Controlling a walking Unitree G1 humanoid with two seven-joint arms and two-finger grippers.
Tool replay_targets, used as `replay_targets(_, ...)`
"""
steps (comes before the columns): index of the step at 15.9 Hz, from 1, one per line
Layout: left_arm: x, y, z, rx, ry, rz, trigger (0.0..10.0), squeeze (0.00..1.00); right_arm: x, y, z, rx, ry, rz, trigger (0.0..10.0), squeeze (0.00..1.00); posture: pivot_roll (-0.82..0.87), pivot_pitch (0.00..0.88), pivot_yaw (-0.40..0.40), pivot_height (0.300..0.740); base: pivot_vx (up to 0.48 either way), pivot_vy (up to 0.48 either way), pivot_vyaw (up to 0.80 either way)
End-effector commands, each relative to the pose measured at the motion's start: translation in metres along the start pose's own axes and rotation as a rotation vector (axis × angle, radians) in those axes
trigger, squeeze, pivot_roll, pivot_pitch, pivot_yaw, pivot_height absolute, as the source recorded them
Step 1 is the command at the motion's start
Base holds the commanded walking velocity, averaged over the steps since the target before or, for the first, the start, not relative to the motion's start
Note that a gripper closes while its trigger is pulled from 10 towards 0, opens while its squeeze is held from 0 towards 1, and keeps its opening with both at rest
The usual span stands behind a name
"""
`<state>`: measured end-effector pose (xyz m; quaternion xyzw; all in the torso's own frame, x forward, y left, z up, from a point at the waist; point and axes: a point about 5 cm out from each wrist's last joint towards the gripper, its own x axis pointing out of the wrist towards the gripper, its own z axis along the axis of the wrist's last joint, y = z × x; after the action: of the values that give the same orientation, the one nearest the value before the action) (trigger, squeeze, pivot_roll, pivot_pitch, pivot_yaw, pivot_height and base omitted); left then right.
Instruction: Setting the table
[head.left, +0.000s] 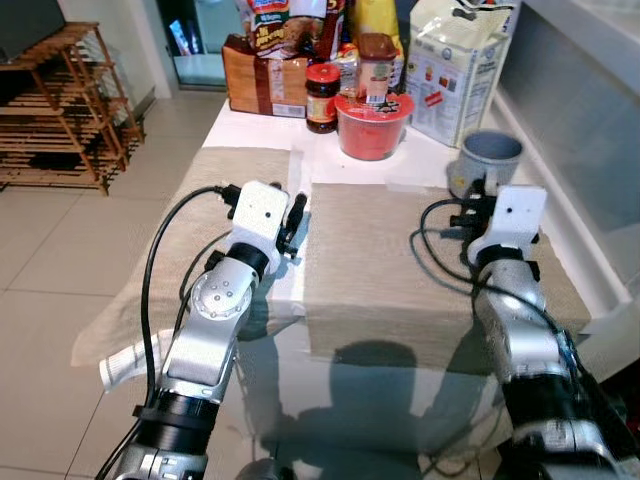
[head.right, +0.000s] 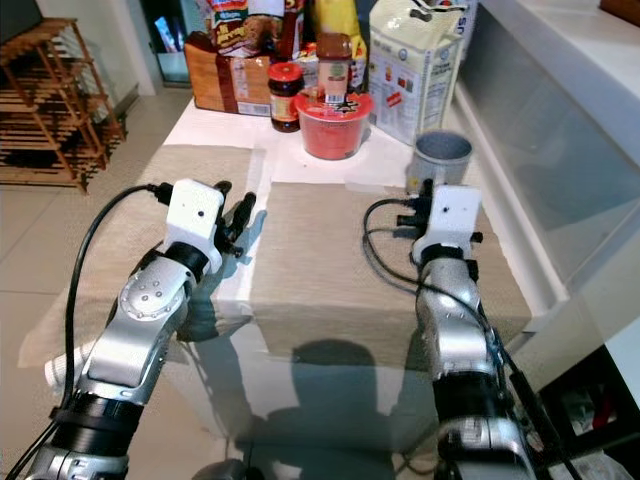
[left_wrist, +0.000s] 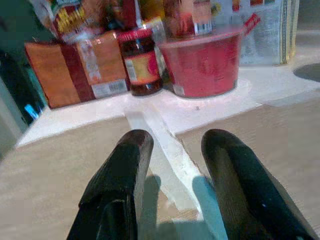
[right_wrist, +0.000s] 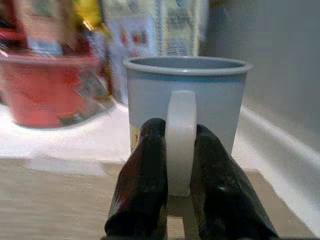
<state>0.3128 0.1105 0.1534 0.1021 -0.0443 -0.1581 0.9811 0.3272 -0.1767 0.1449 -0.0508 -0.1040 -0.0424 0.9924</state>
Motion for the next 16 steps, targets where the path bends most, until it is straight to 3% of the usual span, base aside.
replay_targets(1,0.002,0.000,0.000,-0.017,-0.006,-0.009,10.0,0.00,0.000,0.003,0.016,-0.015,-0.080,0.027,0.0,0.00,0.08,0.000,0.007,0.740,0.000,0.000,0.00)
replay_targets(2,0.000,-0.006,-0.004,-0.060,0.002,-0.106,10.0,0.00,-0.010,0.007,0.024,-0.022,-0.128,0.068,0.0,0.00,0.07,0.000,0.009,0.740,0.000,0.000,0.00)
replay_targets(5,-0.012,-0.009,-0.009,-0.031,-0.005,-0.208,10.0,0.00,-0.021,0.017,0.033,0.017,-0.172,0.130,0.0,0.00,0.06,0.000,0.011,0.740,0.000,0.000,0.00)
replay_targets(7,-0.018,-0.006,-0.010,-0.012,-0.015,-0.213,10.0,0.00,-0.027,0.023,0.034,0.040,-0.181,0.168,0.0,0.00,0.07,0.000,0.005,0.740,0.000,0.000,0.00)
replay_targets(8,-0.019,-0.003,0.002,0.023,-0.082,-0.176,10.0,0.00,-0.032,0.028,0.030,0.060,-0.169,0.187,0.0,0.00,0.08,0.000,-0.009,0.740,0.000,0.000,0.00)
replay_targets(9,-0.016,0.001,0.014,0.007,-0.138,-0.119,10.0,0.00,-0.035,0.029,0.019,0.060,-0.143,0.197,0.0,0.00,0.09,0.000,-0.019,0.740,0.000,0.000,0.00)
replay_targets(12,-0.010,0.001,0.015,-0.020,-0.141,-0.096,10.0,0.00,-0.039,0.026,0.004,0.090,-0.074,0.171,0.0,0.00,0.11,0.000,-0.038,0.740,0.000,0.000,0.00)
replay_targets(16,-0.008,-0.006,0.015,-0.054,-0.142,-0.088,10.0,0.00,-0.037,0.022,0.006,0.104,-0.073,0.158,0.0,0.00,0.09,0.000,-0.040,0.740,-0.197,0.000,0.00)
